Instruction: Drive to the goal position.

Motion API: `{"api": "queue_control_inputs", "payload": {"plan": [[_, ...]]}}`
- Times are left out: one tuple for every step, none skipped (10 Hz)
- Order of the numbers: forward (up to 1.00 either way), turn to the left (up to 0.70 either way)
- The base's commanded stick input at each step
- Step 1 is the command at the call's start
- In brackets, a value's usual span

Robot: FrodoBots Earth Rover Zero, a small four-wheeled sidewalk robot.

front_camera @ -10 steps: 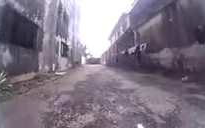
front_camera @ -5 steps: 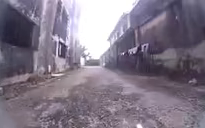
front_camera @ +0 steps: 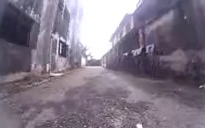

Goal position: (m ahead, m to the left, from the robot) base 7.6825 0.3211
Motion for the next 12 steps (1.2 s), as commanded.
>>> {"api": "queue_control_inputs", "payload": {"plan": [[0.70, 0.00], [0.70, 0.00], [0.70, 0.00], [0.70, 0.00], [0.70, 0.00], [0.70, 0.00], [0.70, 0.00], [0.70, 0.00], [0.70, 0.00], [0.70, 0.00], [0.70, 0.00], [0.70, 0.00]]}}
